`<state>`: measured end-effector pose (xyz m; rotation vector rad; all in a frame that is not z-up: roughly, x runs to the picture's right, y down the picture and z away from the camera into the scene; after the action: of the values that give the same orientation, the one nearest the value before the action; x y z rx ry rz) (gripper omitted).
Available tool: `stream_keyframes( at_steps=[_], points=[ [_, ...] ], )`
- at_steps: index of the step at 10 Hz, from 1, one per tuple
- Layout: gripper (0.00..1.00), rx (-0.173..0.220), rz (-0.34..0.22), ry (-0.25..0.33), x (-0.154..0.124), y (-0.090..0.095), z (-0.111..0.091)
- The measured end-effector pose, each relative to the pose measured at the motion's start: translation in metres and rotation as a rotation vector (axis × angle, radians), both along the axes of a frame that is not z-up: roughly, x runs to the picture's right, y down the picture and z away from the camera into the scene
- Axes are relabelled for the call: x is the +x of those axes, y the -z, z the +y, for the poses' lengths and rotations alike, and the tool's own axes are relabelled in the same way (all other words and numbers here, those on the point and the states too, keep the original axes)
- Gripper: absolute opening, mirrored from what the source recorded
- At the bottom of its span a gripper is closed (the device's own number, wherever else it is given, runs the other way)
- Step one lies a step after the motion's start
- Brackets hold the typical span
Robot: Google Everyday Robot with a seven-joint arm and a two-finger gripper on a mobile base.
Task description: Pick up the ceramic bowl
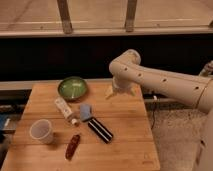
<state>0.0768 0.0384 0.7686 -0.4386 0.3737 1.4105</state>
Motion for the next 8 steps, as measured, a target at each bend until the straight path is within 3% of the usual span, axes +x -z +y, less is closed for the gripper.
stream_keyframes(
  at_steps=[6, 8],
  points=[
    [0.8, 0.008, 0.005, 0.013, 0.001, -0.001, -0.001],
    [0.8, 0.035, 0.015, 0.023, -0.004, -0.01, -0.017]
  ],
)
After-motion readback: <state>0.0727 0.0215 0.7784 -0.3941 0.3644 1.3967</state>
